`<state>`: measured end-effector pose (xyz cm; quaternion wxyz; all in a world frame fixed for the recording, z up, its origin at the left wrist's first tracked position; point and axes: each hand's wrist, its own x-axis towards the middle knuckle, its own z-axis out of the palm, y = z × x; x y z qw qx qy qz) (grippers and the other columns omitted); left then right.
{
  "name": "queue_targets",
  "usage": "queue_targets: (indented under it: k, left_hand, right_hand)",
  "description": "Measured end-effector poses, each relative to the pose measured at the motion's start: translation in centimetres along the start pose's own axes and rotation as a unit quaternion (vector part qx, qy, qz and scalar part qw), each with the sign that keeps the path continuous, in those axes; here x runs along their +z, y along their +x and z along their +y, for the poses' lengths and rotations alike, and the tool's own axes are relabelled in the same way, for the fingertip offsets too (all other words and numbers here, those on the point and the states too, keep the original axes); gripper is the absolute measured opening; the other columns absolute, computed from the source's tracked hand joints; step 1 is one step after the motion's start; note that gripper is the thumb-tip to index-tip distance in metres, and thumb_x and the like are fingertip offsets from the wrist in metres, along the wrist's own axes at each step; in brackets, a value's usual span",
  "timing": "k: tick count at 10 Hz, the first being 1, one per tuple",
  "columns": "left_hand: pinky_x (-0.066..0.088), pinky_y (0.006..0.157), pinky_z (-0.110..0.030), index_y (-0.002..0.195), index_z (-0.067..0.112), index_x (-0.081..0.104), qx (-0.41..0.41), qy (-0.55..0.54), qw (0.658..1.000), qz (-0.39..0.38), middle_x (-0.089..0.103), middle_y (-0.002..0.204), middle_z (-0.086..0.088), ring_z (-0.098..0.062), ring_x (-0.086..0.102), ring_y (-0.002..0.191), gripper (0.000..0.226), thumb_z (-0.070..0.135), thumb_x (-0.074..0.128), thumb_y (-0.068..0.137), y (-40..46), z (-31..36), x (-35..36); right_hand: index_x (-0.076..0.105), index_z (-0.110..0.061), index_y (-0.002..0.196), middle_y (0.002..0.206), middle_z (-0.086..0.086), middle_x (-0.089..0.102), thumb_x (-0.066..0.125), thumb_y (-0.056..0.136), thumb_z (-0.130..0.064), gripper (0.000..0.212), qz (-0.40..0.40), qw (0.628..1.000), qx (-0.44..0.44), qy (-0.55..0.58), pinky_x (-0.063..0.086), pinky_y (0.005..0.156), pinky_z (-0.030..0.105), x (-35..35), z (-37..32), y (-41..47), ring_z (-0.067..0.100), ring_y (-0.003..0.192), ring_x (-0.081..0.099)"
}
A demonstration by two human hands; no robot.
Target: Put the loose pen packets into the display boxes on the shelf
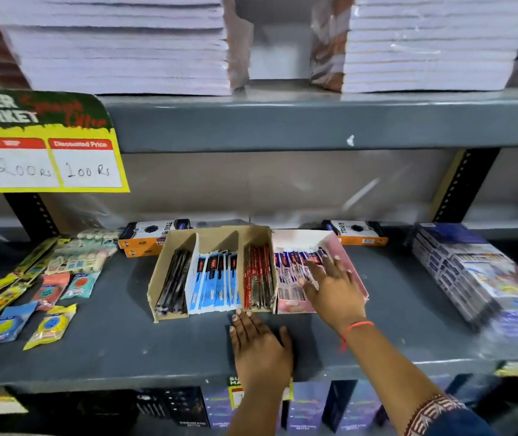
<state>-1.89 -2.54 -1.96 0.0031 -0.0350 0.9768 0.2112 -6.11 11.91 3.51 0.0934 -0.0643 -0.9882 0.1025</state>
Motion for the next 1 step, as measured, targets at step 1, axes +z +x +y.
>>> queue_targets:
  k: [1]
  left_hand:
    - [0.001,0.118,-0.040,0.142,-0.005,-0.003,0.021,0.024,0.999,0.014,0.001,0.155,-0.023,-0.032,0.000,0.144,0.071,0.043,0.024,0.096,-1.12,-0.60,-0.92]
  right_hand:
    - [0.030,-0.028,0.145,0.158,0.004,0.022,0.036,0.093,-0.045,0.055,0.030,0.999,-0.026,-0.026,0.016,0.117,0.042,-0.93,0.64,-2.01,0.023,0.147,0.013]
